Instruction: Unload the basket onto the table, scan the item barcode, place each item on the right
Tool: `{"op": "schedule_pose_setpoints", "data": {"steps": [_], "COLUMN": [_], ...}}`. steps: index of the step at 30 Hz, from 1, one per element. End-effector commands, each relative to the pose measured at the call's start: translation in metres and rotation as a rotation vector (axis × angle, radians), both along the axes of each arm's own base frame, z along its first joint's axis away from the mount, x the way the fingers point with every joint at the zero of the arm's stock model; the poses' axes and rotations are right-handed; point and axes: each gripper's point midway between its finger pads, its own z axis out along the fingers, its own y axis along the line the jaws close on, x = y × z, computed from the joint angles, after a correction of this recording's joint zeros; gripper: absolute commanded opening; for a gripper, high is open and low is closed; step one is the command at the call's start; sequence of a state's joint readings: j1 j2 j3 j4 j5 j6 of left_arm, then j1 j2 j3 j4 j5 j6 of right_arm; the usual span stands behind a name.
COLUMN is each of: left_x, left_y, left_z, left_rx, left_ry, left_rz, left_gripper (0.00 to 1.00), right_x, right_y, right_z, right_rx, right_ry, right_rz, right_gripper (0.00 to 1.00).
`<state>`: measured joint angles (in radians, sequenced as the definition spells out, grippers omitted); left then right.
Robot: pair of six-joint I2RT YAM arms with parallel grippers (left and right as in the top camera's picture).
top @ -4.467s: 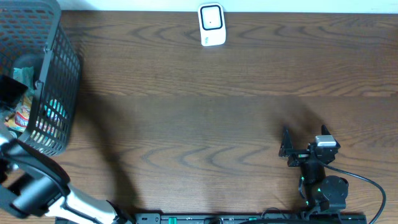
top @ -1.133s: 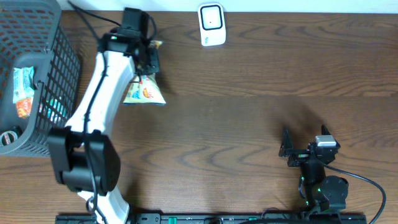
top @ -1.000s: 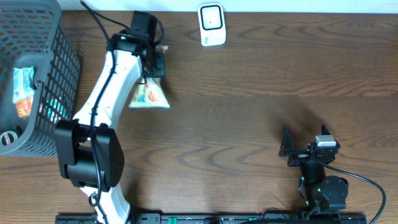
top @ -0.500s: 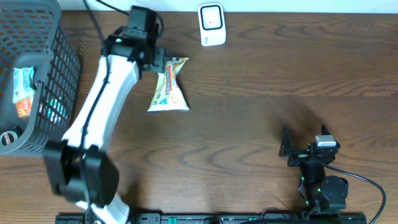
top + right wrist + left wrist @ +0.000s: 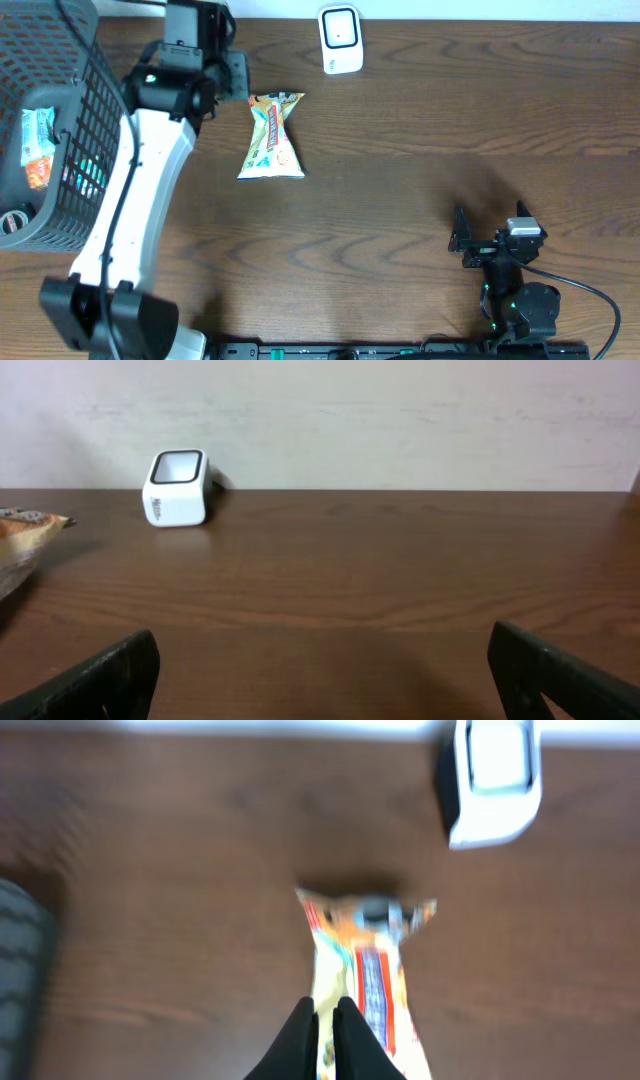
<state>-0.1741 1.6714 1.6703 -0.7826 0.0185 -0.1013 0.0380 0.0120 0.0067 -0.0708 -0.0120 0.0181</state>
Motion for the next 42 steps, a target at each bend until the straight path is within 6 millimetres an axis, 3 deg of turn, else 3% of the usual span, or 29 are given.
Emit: {"op": "schedule_pose_setpoints", "data": {"steps": [1,5,15,19,23,32,34,38,42], "left_x": [-0.008,-0.018,-0.031,-0.038,-0.034,-0.008,-0.006,-0.006,-0.009], "left_y": [-0.015,-0.02,-0.037,-0.027,-0.015,-0.02,-0.022,-0.026,-0.038], "left_z": [-0.06,-0.11,-0.208,-0.231,-0.216,-0.105,-0.09,-0.089,-0.117], "left_rx": [-0.051,-0.06,-0.122,-0.067,-0.006,-0.048,-0.068,-0.097,-0.084], "left_ry": [0.187,0.355,0.626,0.685,0.654,0.344,0.302,0.297,0.346], "left_rz": [-0.039,-0.054,-0.082,-0.057,-0.03,-0.043,-0.026,0.008,-0.013], "left_gripper": [0.08,0.08,0.08,0.07,0.07,0.07,0.07,0.07,0.08], "right_x": [0.0,0.0,0.0,0.0,0.0,0.0,0.0,0.0,0.0], "right_y": [0.002,0.002,0.002,0.002,0.002,0.002,0.002,0.002,0.002], "right_z": [0.0,0.0,0.0,0.0,0.0,0.0,0.0,0.0,0.0], "right_rx": [0.011,0.011,0.011,0.011,0.011,0.011,0.011,0.011,0.011], "right_ry": [0.0,0.0,0.0,0.0,0.0,0.0,0.0,0.0,0.0], "right_rz": [0.008,0.008,0.008,0.008,0.008,0.008,0.008,0.008,0.008], "right_gripper": [0.99,0.99,0.99,0.99,0.99,0.99,0.99,0.99,0.99]}}
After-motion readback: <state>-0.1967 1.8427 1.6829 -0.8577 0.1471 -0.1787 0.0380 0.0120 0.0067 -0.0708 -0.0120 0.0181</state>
